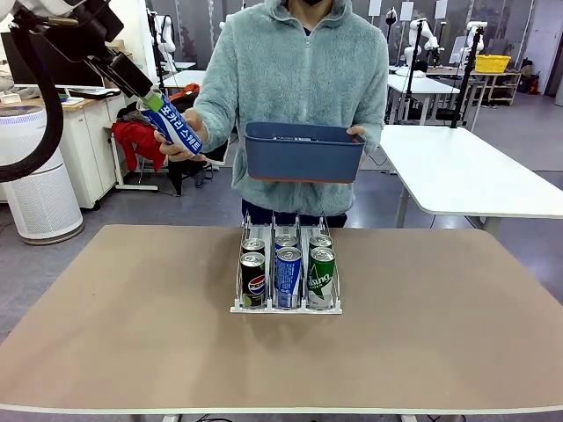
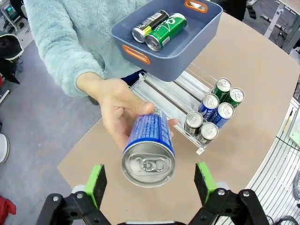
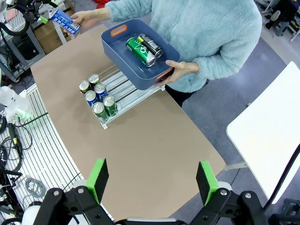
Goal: Fill the beverage cans into the dispenser.
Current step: Pick up the Ionic drink handed by the human.
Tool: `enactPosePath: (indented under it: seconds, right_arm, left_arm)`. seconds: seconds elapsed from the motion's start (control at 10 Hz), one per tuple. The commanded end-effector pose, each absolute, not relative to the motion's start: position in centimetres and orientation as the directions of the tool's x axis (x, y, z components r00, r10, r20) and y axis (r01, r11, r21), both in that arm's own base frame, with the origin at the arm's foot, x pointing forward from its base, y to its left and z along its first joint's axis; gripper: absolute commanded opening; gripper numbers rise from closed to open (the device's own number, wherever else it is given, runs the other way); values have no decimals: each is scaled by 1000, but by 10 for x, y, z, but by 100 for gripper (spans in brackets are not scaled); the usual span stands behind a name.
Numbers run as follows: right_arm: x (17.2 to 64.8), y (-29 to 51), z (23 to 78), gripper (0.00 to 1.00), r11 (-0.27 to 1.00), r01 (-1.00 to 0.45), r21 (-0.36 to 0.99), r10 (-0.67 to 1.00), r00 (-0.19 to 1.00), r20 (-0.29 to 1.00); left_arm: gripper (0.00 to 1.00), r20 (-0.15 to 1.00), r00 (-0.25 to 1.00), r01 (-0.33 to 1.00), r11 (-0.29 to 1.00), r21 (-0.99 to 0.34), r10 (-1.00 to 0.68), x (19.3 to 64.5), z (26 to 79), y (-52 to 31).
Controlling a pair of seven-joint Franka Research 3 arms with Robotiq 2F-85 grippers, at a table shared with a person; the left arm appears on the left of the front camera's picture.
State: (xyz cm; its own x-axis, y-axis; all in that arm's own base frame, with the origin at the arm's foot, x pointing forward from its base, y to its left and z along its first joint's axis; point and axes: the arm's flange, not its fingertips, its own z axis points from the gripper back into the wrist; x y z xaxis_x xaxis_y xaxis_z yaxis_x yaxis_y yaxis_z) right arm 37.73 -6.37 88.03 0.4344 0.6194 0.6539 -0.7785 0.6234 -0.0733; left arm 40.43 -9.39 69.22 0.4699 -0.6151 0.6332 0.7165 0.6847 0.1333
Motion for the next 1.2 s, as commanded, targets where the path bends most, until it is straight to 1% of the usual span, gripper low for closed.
enactPosePath:
  seconds: [0.0, 0.8, 1.1]
  right_arm:
    - [377, -62, 880, 100, 622, -780, -74, 621, 434, 653]
    - [377, -62, 880, 100, 622, -780, -74, 621, 434, 653]
    - [377, -62, 880, 100, 622, -780, -74, 621, 434, 653]
  left_arm:
    - [100, 642, 437, 716, 676, 175, -630, 413, 686, -97]
    - [100, 649, 440, 742, 659, 128, -621, 431, 656, -107]
    - [100, 624, 464, 727, 673, 138, -628, 429, 665, -108]
